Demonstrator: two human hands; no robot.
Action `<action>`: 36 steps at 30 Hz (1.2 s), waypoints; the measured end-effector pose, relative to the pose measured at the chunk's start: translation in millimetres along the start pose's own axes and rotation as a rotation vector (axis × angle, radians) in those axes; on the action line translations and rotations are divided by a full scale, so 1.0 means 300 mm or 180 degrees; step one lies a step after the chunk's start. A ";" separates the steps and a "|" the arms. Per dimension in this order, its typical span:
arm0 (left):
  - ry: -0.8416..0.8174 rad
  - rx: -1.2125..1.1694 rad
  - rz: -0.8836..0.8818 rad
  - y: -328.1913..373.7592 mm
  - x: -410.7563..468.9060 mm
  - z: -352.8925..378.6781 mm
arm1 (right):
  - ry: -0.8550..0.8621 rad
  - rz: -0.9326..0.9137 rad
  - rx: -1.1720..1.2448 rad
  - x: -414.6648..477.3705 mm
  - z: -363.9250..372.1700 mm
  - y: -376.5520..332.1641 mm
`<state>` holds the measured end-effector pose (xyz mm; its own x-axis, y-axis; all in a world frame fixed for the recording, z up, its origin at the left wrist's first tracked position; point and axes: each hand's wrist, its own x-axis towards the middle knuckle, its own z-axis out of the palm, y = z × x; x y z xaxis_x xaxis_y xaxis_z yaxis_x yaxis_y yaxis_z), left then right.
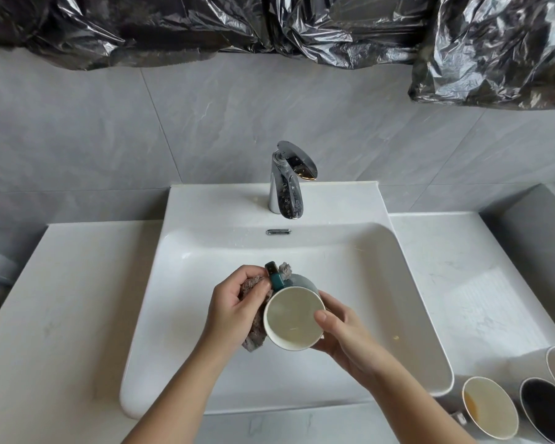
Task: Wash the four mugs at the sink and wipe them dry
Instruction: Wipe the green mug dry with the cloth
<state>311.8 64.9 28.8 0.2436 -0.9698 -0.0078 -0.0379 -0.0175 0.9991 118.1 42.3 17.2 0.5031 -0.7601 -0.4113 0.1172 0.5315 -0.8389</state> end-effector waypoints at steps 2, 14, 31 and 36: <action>-0.0214 -0.0001 0.0052 -0.004 0.000 -0.016 | -0.0054 0.0063 0.0146 -0.005 -0.005 0.009; -0.0602 0.1260 0.1768 0.093 0.050 -0.019 | -0.0186 0.0216 -0.0081 -0.037 -0.009 -0.024; -0.0563 -0.0208 -0.0544 -0.015 0.080 -0.002 | -0.0548 0.0322 -0.0178 -0.068 0.001 -0.022; -0.1216 -0.0066 0.0079 0.039 0.112 -0.046 | -0.0620 0.0357 -0.0304 -0.054 0.000 -0.052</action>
<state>332.8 35.6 40.8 -0.1360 -0.9907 0.0056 -0.0187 0.0082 0.9998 108.3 46.4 36.9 0.6652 -0.6069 -0.4350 -0.0256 0.5636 -0.8256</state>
